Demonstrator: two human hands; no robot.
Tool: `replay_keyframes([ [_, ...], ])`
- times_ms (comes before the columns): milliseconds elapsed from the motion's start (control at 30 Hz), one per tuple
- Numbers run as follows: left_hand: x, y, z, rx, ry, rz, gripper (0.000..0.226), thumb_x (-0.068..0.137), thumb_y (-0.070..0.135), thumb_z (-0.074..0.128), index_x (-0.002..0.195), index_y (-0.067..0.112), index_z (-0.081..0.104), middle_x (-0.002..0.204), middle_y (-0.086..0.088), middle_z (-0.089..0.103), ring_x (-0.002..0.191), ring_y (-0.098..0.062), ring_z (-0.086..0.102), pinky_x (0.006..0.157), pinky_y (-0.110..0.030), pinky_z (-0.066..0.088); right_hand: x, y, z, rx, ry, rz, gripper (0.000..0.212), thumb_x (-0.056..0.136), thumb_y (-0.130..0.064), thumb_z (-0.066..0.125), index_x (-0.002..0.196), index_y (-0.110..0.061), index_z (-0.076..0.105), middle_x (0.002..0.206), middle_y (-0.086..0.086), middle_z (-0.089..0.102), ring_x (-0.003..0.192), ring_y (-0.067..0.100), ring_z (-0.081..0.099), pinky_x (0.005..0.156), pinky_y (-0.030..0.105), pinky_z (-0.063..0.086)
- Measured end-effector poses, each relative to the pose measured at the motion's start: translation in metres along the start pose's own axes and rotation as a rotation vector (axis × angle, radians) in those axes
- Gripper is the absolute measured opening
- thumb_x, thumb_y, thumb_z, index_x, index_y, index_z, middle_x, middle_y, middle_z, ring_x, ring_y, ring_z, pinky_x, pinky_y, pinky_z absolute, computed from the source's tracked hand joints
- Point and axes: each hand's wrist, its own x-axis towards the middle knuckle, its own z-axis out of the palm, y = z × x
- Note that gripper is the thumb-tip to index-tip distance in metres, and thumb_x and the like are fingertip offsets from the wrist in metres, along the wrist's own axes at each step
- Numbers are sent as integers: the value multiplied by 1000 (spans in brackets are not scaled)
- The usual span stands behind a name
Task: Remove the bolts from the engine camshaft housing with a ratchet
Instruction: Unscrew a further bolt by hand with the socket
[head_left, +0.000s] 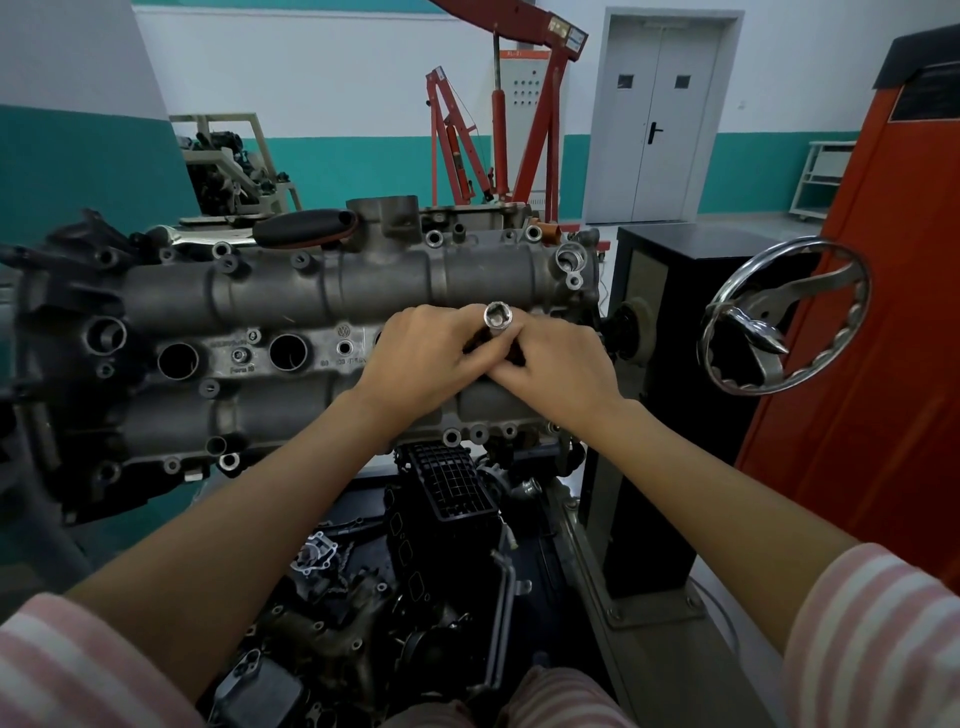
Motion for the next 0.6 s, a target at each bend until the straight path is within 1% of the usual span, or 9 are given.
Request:
replay_keyframes([
  [100,1,2,-1,32,-33,-24,49,90,50,42,69,7,56,53,-3,54,50,-23,52,47,-31,34,-1,2,3,-13,19,-12,32,92,-40,42,93,-13,58,82,0,63,76,19,60,61,32,42],
  [167,1,3,-1,45,-47,-18,58,86,57,30,78,5,54,59,-2,55,53,-22,52,50,-35,40,-1,2,4,-22,22,-9,26,93,-37,42,81,-15,46,73,-2,53,69,21,58,55,30,32],
  [200,1,3,-1,29,-36,-13,56,85,55,28,80,5,51,60,-2,54,53,-22,51,49,-35,39,-2,2,4,-21,28,-8,25,93,-38,42,81,-16,42,71,-3,50,66,22,57,54,30,31],
  [233,0,3,-1,12,-24,-10,52,85,53,29,81,5,49,61,0,52,52,-21,49,48,-34,38,-1,1,4,-16,38,-9,27,92,-39,39,84,-14,42,71,-2,52,64,23,57,52,30,32],
  [300,0,3,-1,1,-15,-5,41,85,47,32,81,9,45,63,5,47,51,-20,47,47,-31,35,-1,0,3,-6,55,-9,41,87,-46,30,97,-9,45,73,1,59,61,23,58,49,30,35],
  [367,0,4,1,22,-27,19,31,87,43,32,81,14,43,66,9,43,50,-19,46,47,-27,31,0,0,4,2,63,-9,51,82,-50,25,103,-7,45,72,1,59,59,22,59,47,29,36],
  [433,0,3,2,40,-20,30,28,91,40,37,80,16,47,66,10,42,49,-17,44,47,-26,30,0,1,4,2,63,-3,51,82,-50,29,105,-8,46,73,0,61,61,20,59,48,28,37],
  [500,0,1,3,37,23,23,28,93,34,49,73,14,51,61,8,44,47,-19,46,46,-26,31,1,0,3,-10,46,4,49,83,-51,31,104,-11,50,77,0,64,66,18,60,53,30,41],
  [600,0,-2,3,31,25,-13,36,90,35,52,68,8,61,53,0,55,48,-21,53,46,-29,37,1,-1,1,-4,29,18,45,83,-52,35,96,-17,61,80,-2,65,74,15,60,60,32,46],
])
